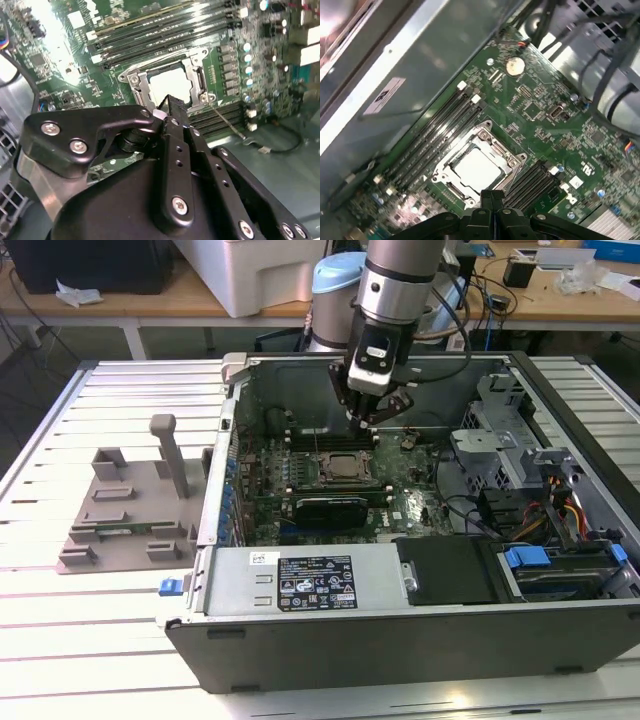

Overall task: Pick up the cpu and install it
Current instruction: 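Install the first cpu locking lever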

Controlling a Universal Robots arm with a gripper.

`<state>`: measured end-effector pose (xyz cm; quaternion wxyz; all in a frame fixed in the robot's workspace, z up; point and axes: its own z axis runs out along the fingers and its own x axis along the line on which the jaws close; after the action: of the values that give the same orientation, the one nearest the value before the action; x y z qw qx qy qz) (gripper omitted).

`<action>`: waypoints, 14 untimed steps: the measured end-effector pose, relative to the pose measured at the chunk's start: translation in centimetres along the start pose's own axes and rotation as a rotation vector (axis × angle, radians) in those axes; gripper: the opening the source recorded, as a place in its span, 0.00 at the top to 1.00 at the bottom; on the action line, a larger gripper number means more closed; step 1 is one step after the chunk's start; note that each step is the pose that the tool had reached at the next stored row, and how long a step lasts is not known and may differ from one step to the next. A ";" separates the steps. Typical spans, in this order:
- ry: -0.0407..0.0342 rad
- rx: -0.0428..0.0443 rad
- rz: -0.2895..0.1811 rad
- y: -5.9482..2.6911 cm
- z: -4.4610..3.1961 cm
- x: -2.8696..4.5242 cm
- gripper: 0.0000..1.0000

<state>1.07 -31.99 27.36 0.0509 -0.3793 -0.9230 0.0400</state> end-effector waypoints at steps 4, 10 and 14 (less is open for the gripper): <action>-0.0058 0.0009 -0.099 0.00 0.00 0.00 0.89; -0.0068 -0.0054 -0.225 0.01 0.00 0.00 0.89; -0.0127 -0.0028 -0.314 0.00 0.00 0.00 0.89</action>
<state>1.07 -31.99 27.36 0.0502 -0.2302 -0.9713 0.0326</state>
